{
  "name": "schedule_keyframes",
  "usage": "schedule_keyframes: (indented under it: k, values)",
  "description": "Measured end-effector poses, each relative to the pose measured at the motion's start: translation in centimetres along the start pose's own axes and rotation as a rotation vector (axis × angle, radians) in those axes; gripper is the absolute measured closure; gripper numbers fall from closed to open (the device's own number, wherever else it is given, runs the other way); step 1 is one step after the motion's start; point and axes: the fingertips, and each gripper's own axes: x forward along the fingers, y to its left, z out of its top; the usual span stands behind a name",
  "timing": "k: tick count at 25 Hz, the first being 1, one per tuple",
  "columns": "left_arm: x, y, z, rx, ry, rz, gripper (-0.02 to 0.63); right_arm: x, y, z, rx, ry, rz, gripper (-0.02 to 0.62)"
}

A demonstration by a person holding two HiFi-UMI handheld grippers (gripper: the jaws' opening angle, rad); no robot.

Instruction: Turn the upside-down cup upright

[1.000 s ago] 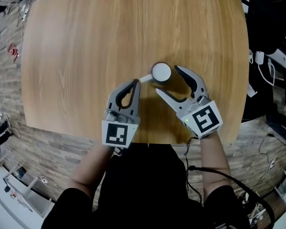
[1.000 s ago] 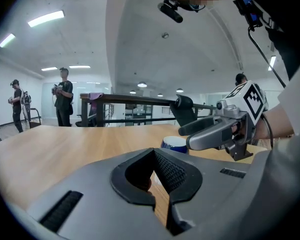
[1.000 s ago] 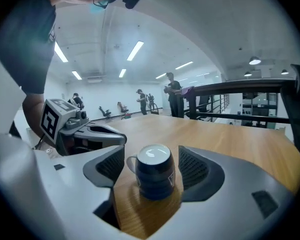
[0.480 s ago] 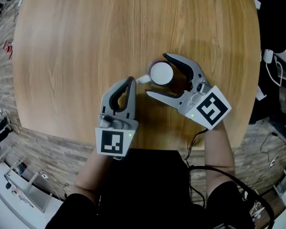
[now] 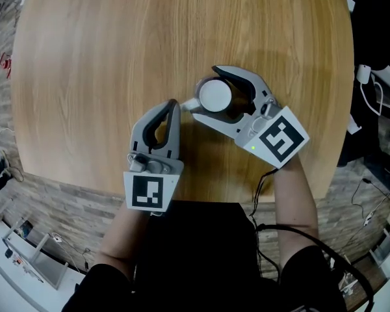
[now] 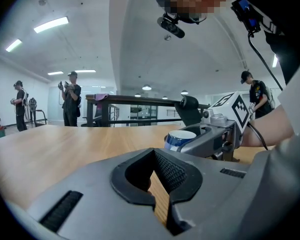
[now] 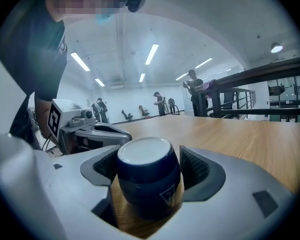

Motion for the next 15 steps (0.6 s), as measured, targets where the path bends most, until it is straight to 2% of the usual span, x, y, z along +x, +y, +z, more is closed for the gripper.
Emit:
schedule_keyframes:
  k: [5, 10, 13, 15]
  values:
    - [0.3, -0.5, 0.4, 0.027, -0.001, -0.015, 0.598, 0.0, 0.1, 0.2, -0.031, 0.009, -0.014, 0.25]
    - [-0.1, -0.4, 0.4, -0.006, -0.004, -0.004, 0.598, -1.1, -0.3, 0.3, -0.032, -0.008, -0.125, 0.25]
    - [-0.5, -0.9, 0.3, -0.041, -0.006, -0.035, 0.597, -2.3, -0.9, 0.2, -0.001, -0.018, -0.194, 0.25]
    - [-0.7, -1.8, 0.2, -0.054, -0.006, -0.09, 0.512, -2.9, -1.3, 0.4, 0.019, -0.036, -0.234, 0.25]
